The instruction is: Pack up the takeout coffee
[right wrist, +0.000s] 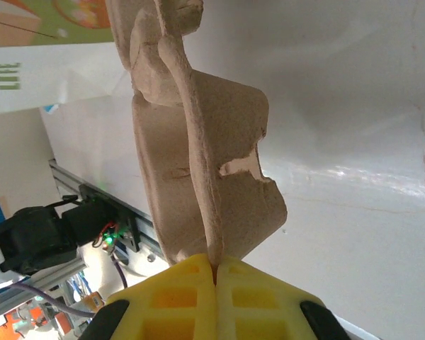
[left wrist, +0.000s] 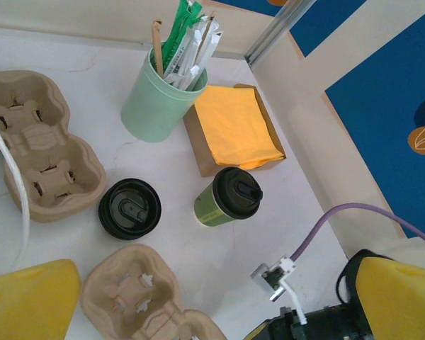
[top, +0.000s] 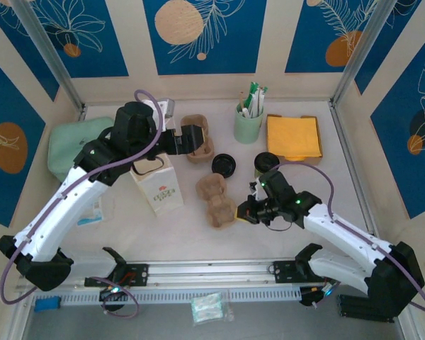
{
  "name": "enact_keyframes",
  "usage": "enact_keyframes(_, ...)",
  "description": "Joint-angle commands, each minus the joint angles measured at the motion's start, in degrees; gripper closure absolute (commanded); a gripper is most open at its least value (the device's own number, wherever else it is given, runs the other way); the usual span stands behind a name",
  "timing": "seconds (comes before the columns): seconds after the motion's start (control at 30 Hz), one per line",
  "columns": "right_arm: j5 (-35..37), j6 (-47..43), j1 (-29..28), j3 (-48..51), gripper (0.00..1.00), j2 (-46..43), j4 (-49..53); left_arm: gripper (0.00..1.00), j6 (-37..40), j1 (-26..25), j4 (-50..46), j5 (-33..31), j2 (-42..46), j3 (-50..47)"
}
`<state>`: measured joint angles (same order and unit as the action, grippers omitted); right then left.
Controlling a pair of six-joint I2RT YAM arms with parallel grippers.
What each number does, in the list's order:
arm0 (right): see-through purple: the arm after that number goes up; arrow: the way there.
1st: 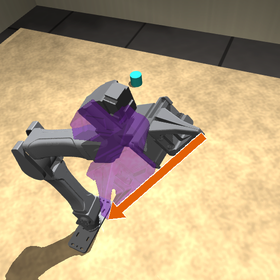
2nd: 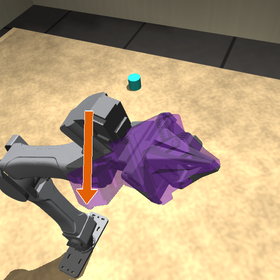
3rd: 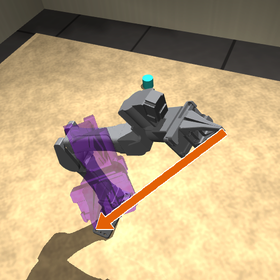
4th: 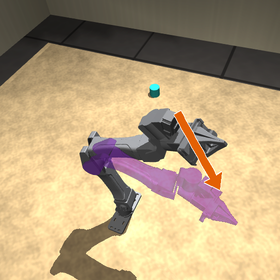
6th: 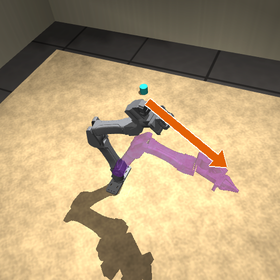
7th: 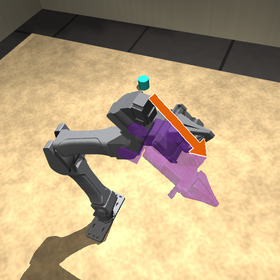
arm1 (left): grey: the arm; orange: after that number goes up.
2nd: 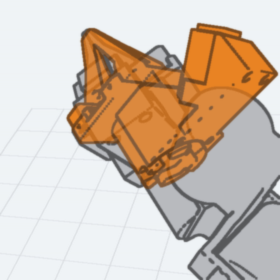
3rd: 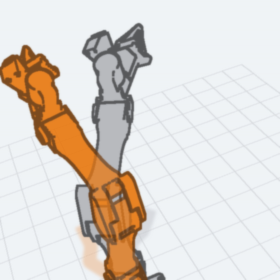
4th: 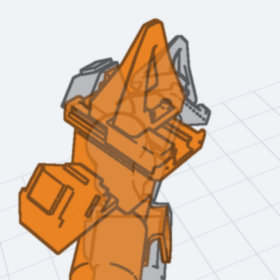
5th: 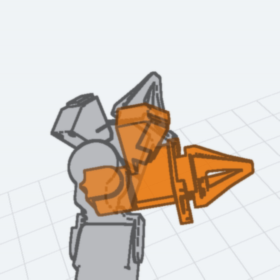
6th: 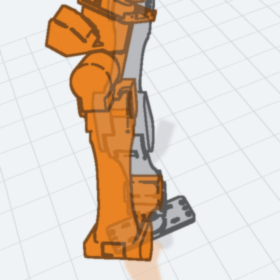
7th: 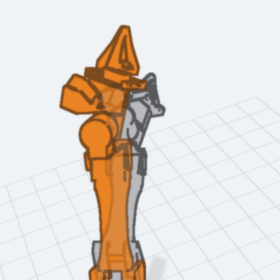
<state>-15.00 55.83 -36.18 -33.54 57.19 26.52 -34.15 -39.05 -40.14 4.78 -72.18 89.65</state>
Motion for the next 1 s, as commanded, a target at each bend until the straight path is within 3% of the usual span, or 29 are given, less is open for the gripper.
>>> enact_keyframes(0.0,-0.09,0.55,-0.29,2.07,1.00,1.00,-2.79,0.00,-0.05,-0.65,1.22,-1.00,1.21,-0.95)
enact_keyframes(0.2,2.93,-2.58,0.25,2.49,0.98,3.95,0.77,0.01,0.01,-0.76,1.47,-0.91,1.65,-1.40)
enact_keyframes(0.4,7.99,-6.14,0.28,-1.54,0.66,4.62,8.74,0.01,0.02,-0.77,1.73,-0.82,2.03,-1.66)
enact_keyframes(0.5,10.04,-7.98,-0.08,-5.24,0.56,3.95,13.09,0.01,-0.10,-0.77,1.83,-0.81,2.46,-2.08)
enact_keyframes(0.67,15.63,-11.30,-2.71,-13.87,0.50,4.64,19.88,0.01,-0.12,-0.74,1.57,-2.31,4.56,-3.47)
enact_keyframes(0.97,25.46,-16.44,-10.15,-28.99,0.40,16.53,26.12,0.01,-0.89,-0.75,-1.17,-9.23,12.07,-9.25)
